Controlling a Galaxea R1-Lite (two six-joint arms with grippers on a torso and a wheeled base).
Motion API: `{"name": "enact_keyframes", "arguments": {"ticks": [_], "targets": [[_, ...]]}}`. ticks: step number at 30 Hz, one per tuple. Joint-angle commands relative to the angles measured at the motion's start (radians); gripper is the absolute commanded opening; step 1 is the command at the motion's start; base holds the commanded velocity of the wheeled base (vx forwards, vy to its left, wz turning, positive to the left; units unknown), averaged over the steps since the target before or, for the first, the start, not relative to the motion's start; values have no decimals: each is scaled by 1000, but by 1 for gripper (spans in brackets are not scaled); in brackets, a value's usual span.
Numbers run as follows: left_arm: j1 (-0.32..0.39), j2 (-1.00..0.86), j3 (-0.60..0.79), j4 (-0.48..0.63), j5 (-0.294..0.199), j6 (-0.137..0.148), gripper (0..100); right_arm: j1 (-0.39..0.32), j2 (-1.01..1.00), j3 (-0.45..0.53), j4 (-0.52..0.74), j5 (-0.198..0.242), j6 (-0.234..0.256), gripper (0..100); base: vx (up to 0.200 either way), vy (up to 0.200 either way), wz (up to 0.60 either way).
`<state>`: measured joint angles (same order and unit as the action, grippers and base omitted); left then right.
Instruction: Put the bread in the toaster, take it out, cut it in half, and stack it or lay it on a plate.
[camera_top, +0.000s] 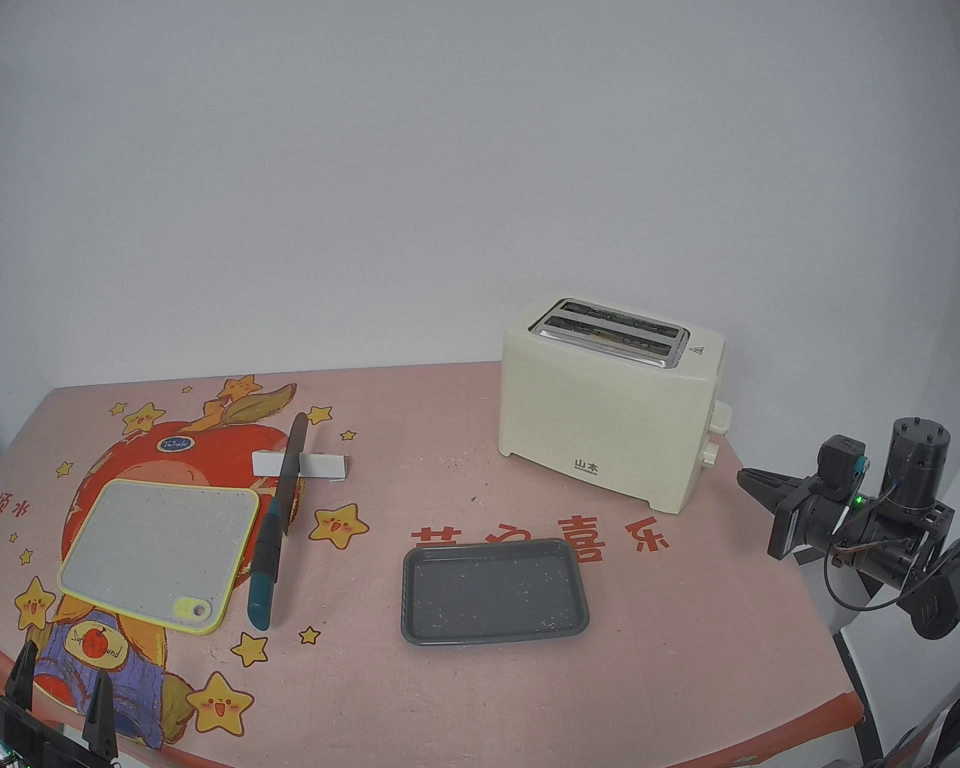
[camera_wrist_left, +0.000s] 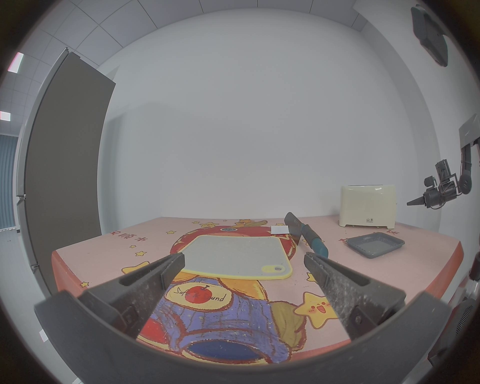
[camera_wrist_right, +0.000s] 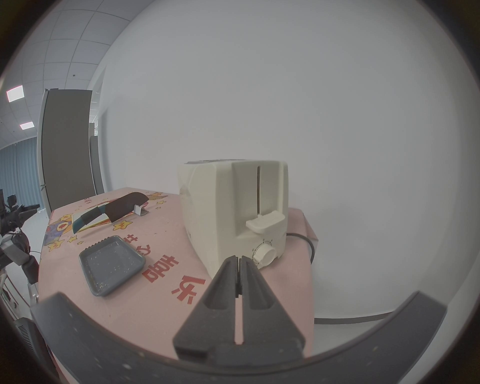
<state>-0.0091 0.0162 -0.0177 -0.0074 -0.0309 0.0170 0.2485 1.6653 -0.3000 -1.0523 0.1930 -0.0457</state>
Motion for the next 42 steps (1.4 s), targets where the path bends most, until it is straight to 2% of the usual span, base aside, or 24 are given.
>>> {"name": "enact_keyframes", "arguments": {"ticks": [1, 16, 42], "targets": [[0, -16, 18, 0, 0, 0, 100, 3, 2, 24, 0, 0, -2, 0, 0, 0, 0], [0, -16, 18, 0, 0, 0, 100, 14, 24, 55, 2, 0, -3, 0, 0, 0, 0], [0, -16, 18, 0, 0, 0, 100, -2, 133, -70, -5, -12, 0, 0, 0, 0, 0]]}}
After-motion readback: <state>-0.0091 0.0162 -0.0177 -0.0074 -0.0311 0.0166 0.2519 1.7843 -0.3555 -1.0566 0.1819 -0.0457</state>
